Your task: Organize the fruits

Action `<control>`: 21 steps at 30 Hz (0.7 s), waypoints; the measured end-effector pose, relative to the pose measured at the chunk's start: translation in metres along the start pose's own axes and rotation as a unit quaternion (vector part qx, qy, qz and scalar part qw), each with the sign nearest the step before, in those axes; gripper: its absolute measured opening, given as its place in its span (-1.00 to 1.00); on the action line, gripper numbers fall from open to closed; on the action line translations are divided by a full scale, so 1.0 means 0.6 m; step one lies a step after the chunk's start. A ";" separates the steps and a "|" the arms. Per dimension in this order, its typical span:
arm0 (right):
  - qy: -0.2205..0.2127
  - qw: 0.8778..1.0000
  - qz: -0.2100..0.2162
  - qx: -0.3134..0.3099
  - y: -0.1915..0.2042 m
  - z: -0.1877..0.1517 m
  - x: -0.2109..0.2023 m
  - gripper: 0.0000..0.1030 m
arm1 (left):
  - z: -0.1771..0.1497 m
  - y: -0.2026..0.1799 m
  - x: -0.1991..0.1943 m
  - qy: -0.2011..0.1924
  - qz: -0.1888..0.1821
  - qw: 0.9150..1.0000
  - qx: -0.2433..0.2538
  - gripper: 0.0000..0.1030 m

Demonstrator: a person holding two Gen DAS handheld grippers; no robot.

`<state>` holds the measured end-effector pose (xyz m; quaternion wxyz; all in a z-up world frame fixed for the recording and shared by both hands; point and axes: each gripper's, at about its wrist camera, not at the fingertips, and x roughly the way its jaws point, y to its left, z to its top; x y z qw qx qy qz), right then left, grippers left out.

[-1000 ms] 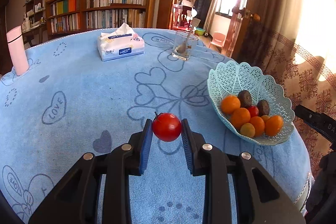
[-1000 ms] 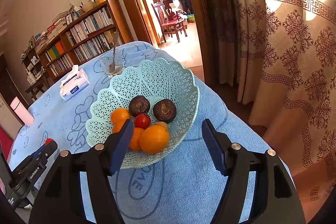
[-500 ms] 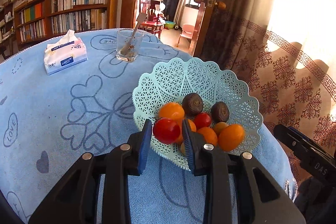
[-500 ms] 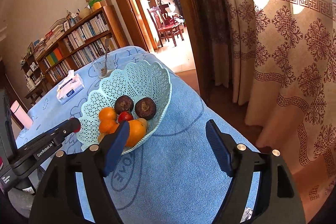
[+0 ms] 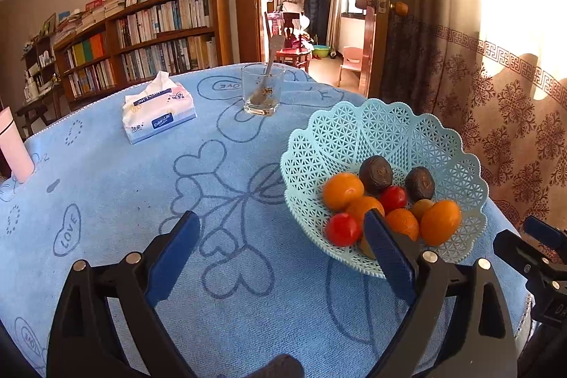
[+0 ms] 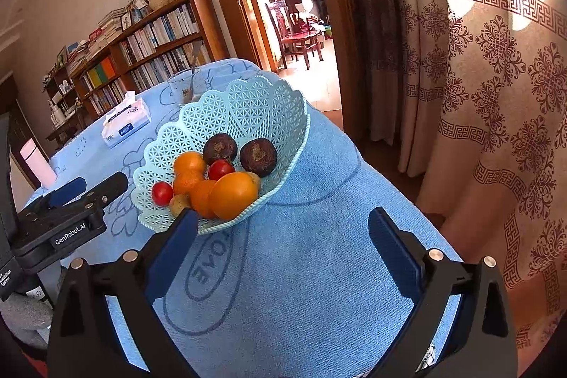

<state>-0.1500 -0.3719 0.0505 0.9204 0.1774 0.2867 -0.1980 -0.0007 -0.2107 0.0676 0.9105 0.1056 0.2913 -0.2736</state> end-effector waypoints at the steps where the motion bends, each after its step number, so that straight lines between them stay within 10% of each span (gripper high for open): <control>1: 0.000 1.000 -0.001 -0.007 0.006 -0.001 0.000 0.91 | -0.001 0.000 -0.002 -0.002 0.005 1.000 0.002 0.81; 21: 0.010 0.999 -0.010 -0.042 0.047 -0.006 0.003 0.93 | -0.006 -0.019 -0.015 -0.002 0.025 0.999 0.026 0.90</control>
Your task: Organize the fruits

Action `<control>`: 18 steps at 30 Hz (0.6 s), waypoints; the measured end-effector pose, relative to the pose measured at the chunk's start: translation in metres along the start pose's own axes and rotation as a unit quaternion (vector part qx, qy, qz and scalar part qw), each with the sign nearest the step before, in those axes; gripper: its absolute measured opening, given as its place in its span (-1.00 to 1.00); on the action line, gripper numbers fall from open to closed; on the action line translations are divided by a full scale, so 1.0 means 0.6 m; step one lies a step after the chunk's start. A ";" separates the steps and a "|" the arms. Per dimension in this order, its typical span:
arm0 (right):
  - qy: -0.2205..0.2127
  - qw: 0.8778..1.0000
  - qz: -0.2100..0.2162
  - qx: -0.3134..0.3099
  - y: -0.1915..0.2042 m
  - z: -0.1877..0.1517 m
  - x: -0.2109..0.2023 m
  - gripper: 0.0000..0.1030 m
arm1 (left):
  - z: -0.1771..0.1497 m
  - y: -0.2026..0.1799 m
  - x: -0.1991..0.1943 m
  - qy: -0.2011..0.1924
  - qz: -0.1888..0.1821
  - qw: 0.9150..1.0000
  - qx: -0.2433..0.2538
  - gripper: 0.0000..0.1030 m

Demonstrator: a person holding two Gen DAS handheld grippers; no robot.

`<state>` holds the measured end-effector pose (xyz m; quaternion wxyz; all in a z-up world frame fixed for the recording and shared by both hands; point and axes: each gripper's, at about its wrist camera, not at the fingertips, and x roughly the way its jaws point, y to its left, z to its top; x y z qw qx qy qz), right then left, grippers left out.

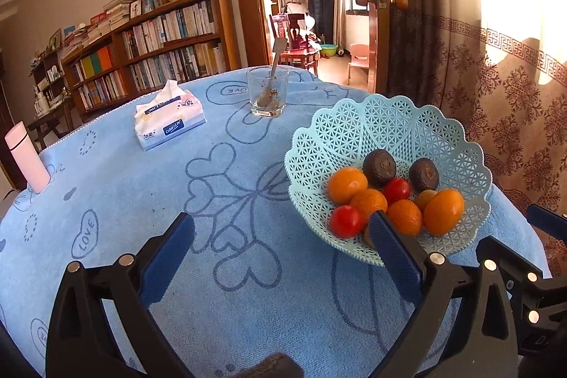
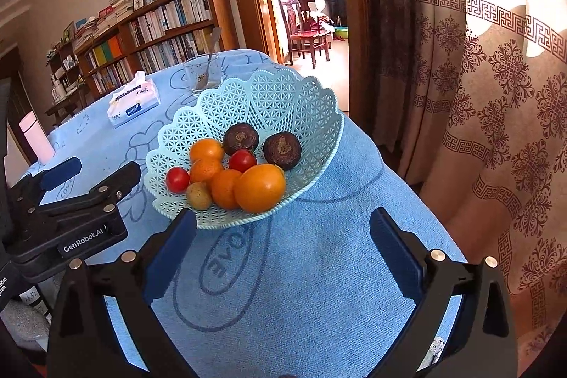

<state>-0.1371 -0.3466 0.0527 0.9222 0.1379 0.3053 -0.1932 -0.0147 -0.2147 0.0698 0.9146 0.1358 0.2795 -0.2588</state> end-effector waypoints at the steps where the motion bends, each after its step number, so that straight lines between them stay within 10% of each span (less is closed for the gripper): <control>1: 0.001 1.000 0.000 0.000 0.001 0.000 0.001 0.93 | 0.000 -0.002 -0.001 -0.002 -0.001 1.000 0.003 0.90; 18: 0.015 1.000 0.009 -0.006 0.029 -0.012 0.003 0.93 | -0.014 0.010 -0.012 0.007 -0.002 1.000 -0.001 0.90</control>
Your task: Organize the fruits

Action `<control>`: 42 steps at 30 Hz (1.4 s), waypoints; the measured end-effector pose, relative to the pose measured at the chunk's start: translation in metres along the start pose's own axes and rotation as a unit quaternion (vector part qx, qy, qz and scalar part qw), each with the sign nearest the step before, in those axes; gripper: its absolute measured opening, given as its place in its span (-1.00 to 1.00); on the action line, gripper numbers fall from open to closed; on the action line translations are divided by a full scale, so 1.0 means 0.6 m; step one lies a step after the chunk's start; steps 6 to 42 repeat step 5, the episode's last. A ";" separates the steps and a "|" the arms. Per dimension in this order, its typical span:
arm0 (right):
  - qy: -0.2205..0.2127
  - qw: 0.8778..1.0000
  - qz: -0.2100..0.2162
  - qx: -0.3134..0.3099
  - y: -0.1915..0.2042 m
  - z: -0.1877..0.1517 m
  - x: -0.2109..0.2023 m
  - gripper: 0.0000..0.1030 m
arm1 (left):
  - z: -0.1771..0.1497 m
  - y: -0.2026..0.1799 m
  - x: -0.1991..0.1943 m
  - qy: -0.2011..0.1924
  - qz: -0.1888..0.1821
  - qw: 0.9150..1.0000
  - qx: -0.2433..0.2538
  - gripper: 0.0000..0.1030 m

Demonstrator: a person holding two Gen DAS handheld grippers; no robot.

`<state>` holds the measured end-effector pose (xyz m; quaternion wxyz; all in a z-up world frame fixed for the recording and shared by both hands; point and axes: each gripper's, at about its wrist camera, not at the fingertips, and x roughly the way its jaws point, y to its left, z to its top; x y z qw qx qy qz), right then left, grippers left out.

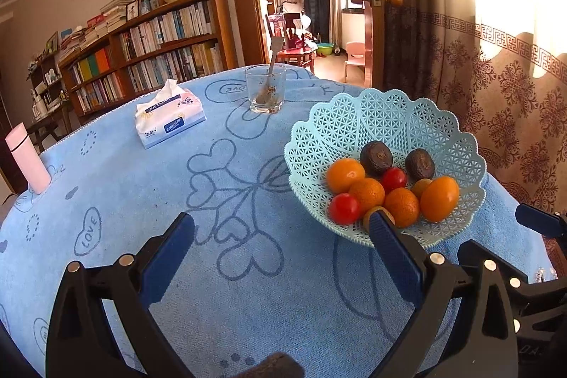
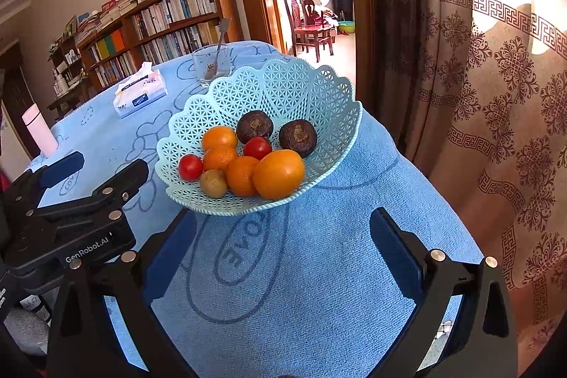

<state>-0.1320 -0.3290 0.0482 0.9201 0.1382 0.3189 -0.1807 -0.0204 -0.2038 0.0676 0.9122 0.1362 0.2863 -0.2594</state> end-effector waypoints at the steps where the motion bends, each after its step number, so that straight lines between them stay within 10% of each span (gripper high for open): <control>1: 0.002 1.000 0.004 -0.004 0.007 -0.002 0.001 0.93 | -0.003 0.008 0.000 0.005 0.002 1.000 -0.008 0.90; 42: 0.017 0.999 0.025 -0.023 0.045 -0.012 0.006 0.93 | -0.023 0.048 -0.003 0.027 0.022 0.999 -0.037 0.90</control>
